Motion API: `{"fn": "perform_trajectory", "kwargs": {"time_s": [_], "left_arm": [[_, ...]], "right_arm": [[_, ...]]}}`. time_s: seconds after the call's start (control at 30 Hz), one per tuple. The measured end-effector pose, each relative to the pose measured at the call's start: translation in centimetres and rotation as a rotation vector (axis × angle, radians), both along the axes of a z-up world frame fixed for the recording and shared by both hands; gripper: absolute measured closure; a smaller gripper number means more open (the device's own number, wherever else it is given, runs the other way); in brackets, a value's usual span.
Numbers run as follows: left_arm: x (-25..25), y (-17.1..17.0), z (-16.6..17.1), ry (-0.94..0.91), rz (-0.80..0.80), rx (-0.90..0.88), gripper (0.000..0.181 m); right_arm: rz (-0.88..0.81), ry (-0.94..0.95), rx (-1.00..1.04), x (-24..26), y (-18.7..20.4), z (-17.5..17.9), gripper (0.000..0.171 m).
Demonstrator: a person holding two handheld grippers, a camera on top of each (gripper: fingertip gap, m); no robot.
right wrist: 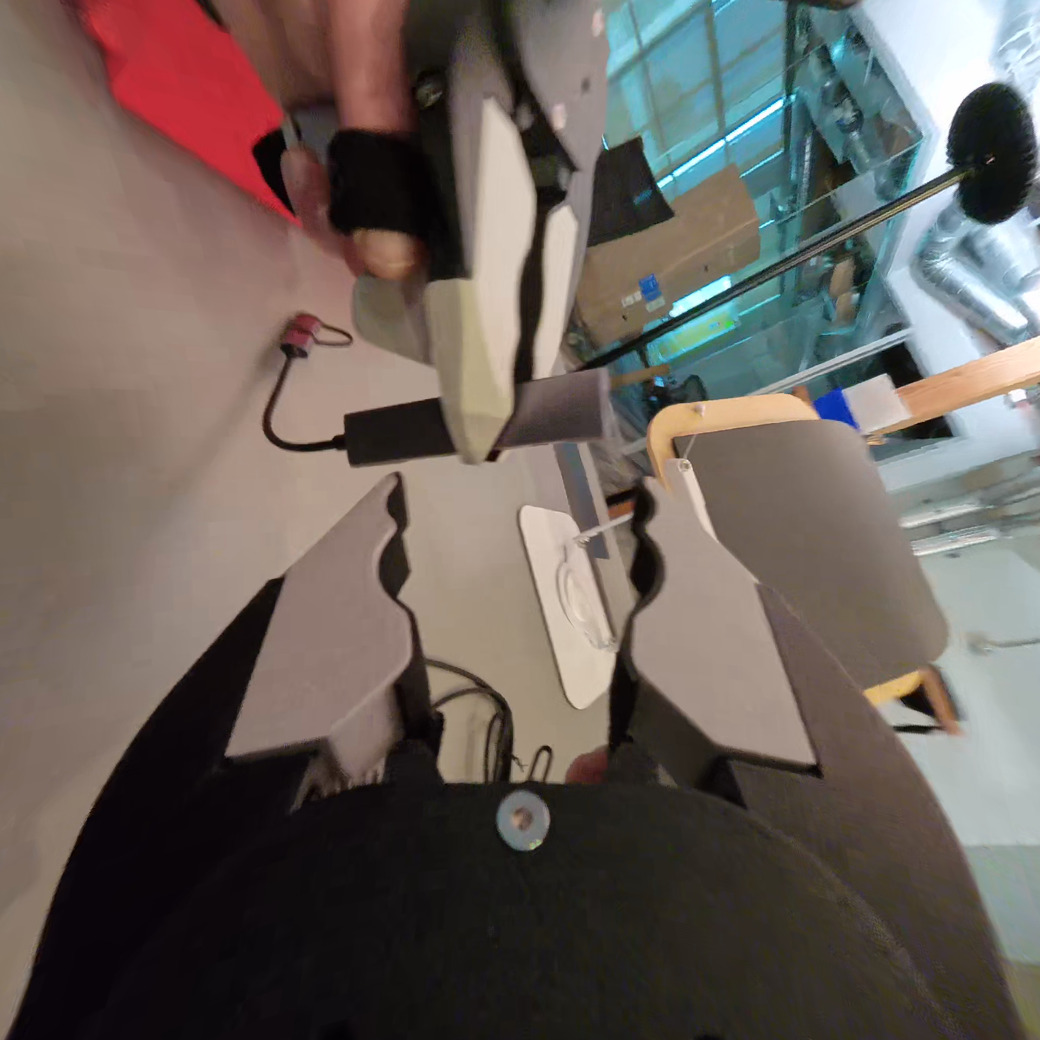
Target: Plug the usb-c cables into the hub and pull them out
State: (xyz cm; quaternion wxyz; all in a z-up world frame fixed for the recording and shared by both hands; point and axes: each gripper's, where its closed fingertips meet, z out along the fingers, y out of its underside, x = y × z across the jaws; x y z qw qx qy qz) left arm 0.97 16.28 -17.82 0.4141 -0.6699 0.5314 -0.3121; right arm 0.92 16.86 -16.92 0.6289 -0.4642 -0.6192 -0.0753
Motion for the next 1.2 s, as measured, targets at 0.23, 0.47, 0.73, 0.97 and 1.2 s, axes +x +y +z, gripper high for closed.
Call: {"fn": "perform_trajectory", "kwargs": {"time_s": [0.23,0.47,0.73,0.97,1.2], "left_arm": [[0.4,-1.9,-1.4,0.183,-0.138,0.07,0.172],[0.1,-1.8,-2.6,0.29,-0.159,0.206,0.171],[0.0,0.2,0.0,0.134,-0.003,0.312,0.165],[-0.3,-0.2,3.2,-0.053,0.088,0.222,0.165],[4.0,-4.5,-0.4,-0.347,0.04,-0.353,0.153]], "right_arm": [[0.178,0.077,-0.316,-0.4,-1.8,1.3,0.145],[0.296,0.113,-0.547,-1.1,-3.1,0.1,0.163],[0.301,0.397,-0.599,0.0,-1.3,1.9,0.165],[0.288,0.637,-0.637,2.3,0.9,3.6,0.165],[0.285,0.717,-0.654,1.6,1.6,4.1,0.165]]}}
